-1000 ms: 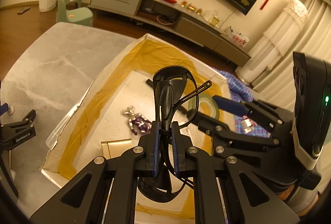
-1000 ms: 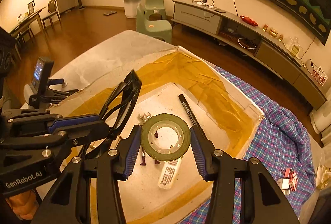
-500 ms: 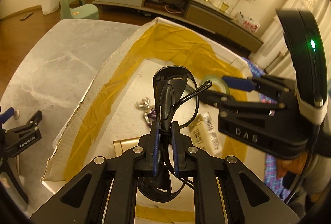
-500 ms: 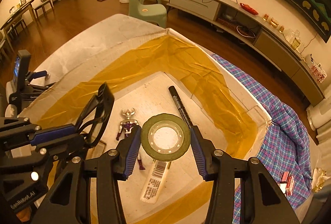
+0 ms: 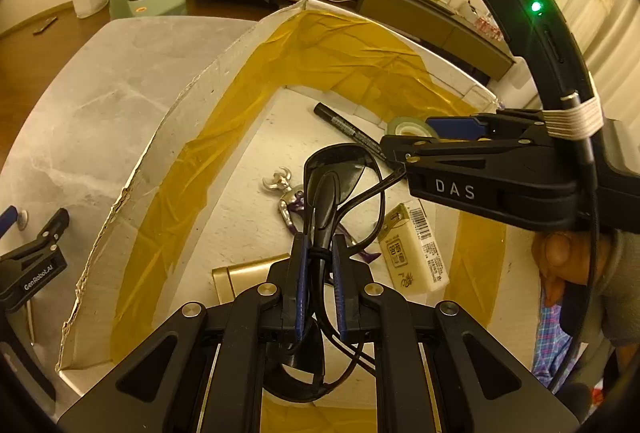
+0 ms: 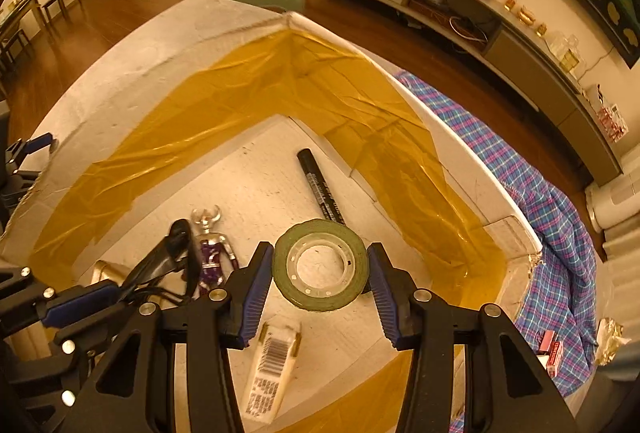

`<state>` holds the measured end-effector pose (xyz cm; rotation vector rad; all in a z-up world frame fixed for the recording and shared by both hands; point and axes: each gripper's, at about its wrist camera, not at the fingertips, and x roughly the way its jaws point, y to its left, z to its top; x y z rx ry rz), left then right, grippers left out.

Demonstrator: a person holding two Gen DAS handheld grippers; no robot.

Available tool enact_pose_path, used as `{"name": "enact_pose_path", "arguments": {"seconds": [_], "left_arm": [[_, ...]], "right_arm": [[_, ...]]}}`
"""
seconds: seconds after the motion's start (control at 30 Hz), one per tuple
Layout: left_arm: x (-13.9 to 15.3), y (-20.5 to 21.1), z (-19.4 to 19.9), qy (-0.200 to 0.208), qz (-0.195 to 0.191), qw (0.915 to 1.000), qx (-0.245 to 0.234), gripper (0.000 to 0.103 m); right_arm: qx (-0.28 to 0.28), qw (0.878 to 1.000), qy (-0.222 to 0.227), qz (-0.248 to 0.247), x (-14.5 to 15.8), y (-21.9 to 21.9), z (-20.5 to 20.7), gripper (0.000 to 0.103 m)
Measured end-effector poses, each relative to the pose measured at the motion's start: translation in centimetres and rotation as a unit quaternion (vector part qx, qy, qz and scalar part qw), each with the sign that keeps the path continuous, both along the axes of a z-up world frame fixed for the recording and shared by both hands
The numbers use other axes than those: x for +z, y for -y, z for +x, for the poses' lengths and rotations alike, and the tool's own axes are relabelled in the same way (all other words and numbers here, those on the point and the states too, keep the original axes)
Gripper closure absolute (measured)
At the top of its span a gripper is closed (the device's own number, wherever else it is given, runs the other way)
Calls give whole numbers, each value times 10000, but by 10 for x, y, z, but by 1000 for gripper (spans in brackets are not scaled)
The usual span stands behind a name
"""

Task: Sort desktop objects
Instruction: 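Open the left tool to drop the glasses while the right tool drops the tape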

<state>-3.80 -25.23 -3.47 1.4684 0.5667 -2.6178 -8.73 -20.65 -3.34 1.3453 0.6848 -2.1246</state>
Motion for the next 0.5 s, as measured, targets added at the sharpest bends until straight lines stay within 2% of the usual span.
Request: {"name": "enact_pose_path", "arguments": {"seconds": [0.13,0.27,0.5], "left_arm": [[0,4,0,40,167,9999,8,87],[2,5,1,31,209,9998,21,78],[10,9,2,-117,187,9997,89,69]], "right_arm": [[-125,9999,2,-83,4,-4,-3,52],[-166,9998,2,-135,6,-9,-3,49],[-127,9997,13,-193,11,-15,5,49]]}}
